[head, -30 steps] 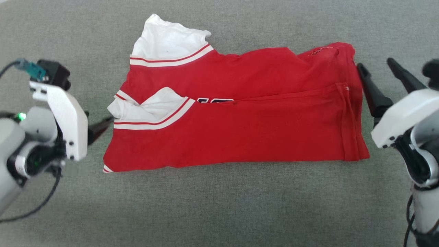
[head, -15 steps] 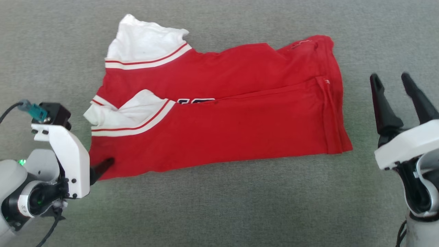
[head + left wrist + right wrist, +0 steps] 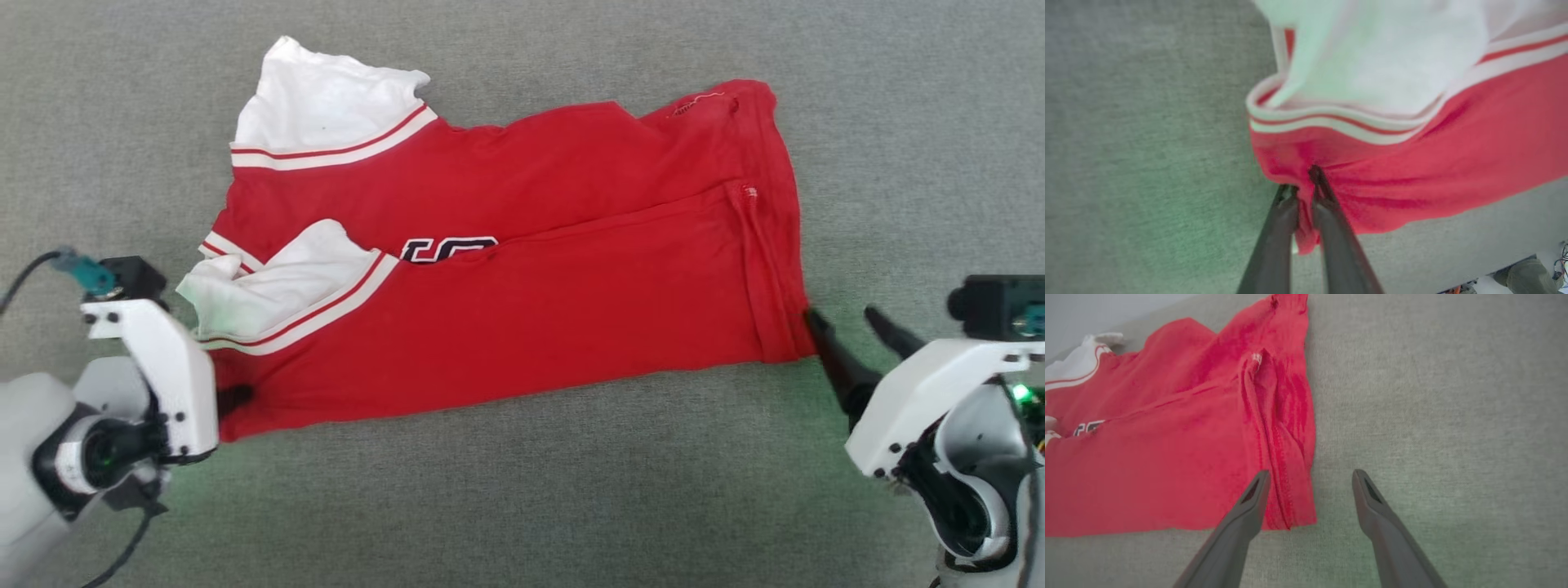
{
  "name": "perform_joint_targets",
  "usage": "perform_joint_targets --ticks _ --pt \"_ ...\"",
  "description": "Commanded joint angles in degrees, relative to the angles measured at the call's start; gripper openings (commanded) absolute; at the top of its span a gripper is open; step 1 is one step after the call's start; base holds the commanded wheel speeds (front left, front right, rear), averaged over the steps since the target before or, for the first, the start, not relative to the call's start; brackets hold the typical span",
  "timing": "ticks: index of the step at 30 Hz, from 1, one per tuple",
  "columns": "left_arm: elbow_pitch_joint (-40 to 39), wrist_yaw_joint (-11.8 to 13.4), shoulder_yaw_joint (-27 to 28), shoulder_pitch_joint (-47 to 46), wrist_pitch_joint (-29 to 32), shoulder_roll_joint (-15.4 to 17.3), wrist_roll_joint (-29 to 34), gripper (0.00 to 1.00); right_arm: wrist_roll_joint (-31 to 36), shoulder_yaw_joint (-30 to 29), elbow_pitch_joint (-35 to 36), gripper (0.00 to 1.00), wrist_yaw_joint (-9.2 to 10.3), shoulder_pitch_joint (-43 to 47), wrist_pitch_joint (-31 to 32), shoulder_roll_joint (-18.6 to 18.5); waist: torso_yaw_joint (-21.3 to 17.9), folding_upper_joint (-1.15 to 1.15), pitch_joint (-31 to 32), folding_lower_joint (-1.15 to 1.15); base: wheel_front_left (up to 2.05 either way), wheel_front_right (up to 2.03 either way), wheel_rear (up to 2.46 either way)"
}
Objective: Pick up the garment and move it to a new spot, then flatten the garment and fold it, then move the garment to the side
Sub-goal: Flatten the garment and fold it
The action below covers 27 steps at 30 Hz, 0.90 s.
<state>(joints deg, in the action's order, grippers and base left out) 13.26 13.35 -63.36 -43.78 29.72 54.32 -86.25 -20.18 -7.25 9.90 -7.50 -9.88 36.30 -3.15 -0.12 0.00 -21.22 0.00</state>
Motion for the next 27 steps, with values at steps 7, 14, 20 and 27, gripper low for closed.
perform_joint_targets --ticks 7,14,20,27 --pt "3.43 -2.47 -3.06 0.53 0.78 -6.50 1.56 0.00 0.72 0.88 -3.34 1.00 0.03 -2.19 9.60 -1.17 2.13 0.00 -0.02 0.00 0.00 0.00 0.00" --pt "5.44 -4.50 -3.30 -1.24 0.38 -9.42 2.95 0.00 3.68 2.82 -11.41 1.00 0.03 -6.56 16.96 -2.33 4.20 0.00 -0.47 0.00 0.00 0.00 0.00" --pt "6.51 -5.34 -3.22 -1.92 -0.04 -10.73 3.20 0.00 3.95 7.57 -16.18 0.00 0.01 -7.32 21.01 -4.31 4.98 0.00 -0.59 0.00 0.00 0.00 0.00" --pt "6.26 -5.63 -2.12 -1.99 -0.25 -9.31 2.20 0.06 0.87 8.74 -13.62 0.00 0.03 -8.12 23.23 -7.68 5.35 0.00 -0.04 0.00 0.00 0.00 0.00"
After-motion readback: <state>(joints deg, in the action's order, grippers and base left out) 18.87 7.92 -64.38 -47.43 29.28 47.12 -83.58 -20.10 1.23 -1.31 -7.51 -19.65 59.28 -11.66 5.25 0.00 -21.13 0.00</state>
